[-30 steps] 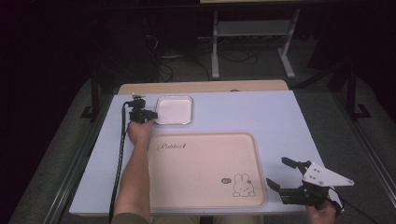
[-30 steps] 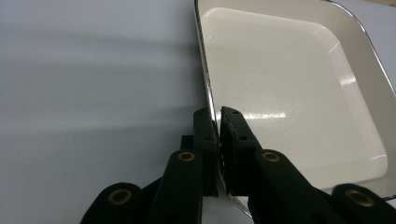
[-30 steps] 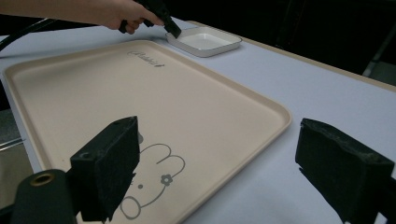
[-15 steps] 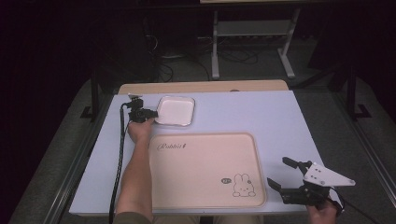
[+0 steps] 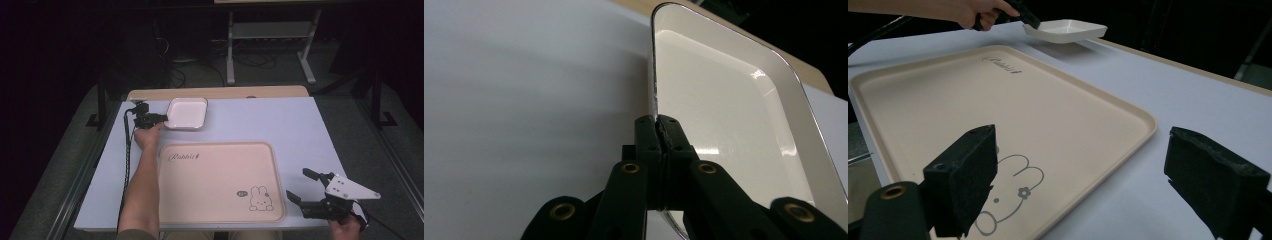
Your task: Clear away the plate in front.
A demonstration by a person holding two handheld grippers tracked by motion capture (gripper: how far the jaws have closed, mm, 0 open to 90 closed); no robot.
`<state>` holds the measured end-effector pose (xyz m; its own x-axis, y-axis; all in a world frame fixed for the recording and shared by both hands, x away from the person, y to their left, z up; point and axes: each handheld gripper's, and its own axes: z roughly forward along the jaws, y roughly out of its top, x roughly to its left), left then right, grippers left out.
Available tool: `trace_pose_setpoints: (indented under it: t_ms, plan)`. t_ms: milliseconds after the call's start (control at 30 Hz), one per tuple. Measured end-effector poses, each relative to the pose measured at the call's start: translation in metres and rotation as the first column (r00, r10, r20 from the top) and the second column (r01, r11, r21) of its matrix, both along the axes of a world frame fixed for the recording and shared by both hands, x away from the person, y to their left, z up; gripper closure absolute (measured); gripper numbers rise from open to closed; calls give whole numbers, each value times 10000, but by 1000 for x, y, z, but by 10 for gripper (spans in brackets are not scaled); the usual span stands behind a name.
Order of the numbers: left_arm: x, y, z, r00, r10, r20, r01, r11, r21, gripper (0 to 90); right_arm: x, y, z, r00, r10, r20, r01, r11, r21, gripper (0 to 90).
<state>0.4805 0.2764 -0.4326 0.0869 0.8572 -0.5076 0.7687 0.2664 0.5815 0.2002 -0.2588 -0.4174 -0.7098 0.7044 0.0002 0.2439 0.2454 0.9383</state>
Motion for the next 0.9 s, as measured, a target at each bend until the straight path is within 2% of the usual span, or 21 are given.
trace_pose_setpoints:
  t_ms: [133, 333, 500, 700, 833, 900]
  plan:
    - [-3, 5, 10, 9997, 75, 215, -71, 9998, -198, 890, 0, 0, 0, 10000, -59, 12, 59, 10000, 1, 129]
    - [-8, 10, 22, 9990, -1, 442, 8, 9999, -155, 890, 0, -1, 0, 9999, -106, 6, 106, 9999, 28, 129]
    - [-17, 16, 37, 9970, -69, 776, 88, 9997, -237, 890, 0, 0, -1, 10000, -76, -8, 76, 10000, -17, 129]
    - [-26, 16, 50, 9944, -172, 1044, 205, 9993, -300, 890, -1, 1, 0, 10000, -80, 11, 80, 10000, 5, 129]
    - [-34, 15, 61, 9919, -229, 1251, 292, 9984, -489, 890, -1, 1, 0, 10000, -84, 20, 84, 10000, 8, 129]
    - [-36, 15, 63, 9922, -253, 1219, 319, 9981, -528, 890, -1, 1, 0, 10000, -82, 21, 82, 10000, 6, 129]
